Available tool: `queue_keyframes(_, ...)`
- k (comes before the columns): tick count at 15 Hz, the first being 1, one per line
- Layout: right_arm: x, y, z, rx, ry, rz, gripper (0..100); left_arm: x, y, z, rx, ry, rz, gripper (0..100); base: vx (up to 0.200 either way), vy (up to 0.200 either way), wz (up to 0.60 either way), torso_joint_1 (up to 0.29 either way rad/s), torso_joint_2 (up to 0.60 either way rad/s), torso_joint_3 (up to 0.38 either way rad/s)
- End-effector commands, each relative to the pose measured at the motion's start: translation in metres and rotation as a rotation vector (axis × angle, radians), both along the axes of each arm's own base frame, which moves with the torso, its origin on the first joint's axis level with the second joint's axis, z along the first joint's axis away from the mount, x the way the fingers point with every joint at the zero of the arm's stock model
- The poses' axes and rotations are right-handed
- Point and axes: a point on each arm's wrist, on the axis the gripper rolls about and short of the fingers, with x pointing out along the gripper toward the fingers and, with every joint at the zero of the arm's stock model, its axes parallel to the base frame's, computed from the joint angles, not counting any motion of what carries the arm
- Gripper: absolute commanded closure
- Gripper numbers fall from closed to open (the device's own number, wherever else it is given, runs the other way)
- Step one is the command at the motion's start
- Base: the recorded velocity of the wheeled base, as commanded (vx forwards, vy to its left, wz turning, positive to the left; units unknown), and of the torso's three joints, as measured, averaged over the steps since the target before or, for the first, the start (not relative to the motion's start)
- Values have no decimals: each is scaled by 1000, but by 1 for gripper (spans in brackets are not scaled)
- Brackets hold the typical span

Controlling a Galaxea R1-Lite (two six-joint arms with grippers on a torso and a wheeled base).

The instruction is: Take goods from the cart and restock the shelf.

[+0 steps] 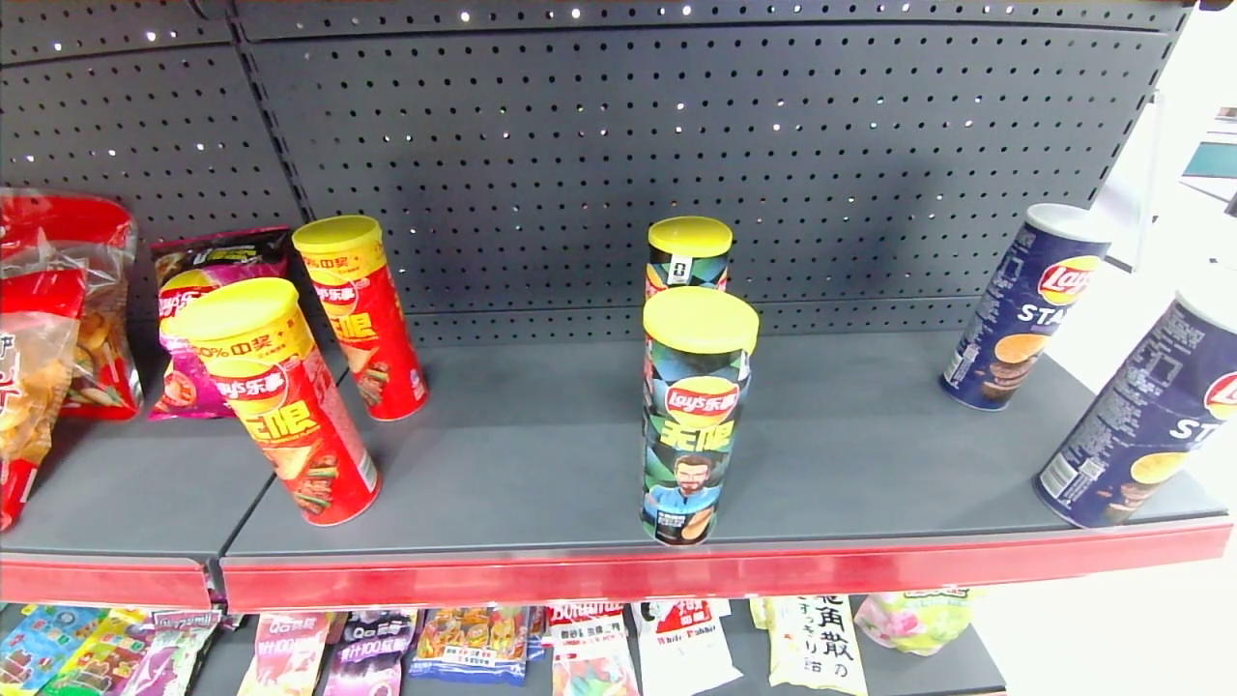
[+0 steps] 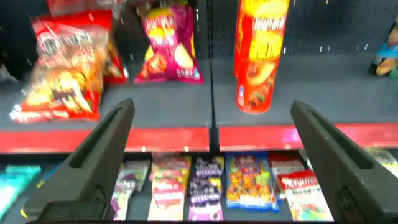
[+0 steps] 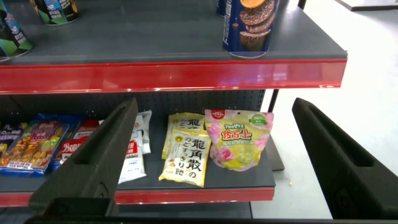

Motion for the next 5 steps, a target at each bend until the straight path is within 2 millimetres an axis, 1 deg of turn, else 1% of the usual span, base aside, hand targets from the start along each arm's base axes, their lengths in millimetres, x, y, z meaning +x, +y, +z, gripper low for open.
queue_keyframes(1, 0, 0, 0, 0, 0, -1, 0, 4, -1, -7, -24, 32, 3, 0, 0, 0, 0, 0, 0, 0)
queue_keyframes(3, 0, 0, 0, 0, 0, -1, 0, 7, -1, -13, -49, 51, 14, 0, 0, 0, 0, 0, 0, 0)
queue_keyframes(5, 0, 0, 0, 3, 0, -1, 0, 12, -3, -24, -52, 74, 12, 0, 0, 0, 0, 0, 0, 0)
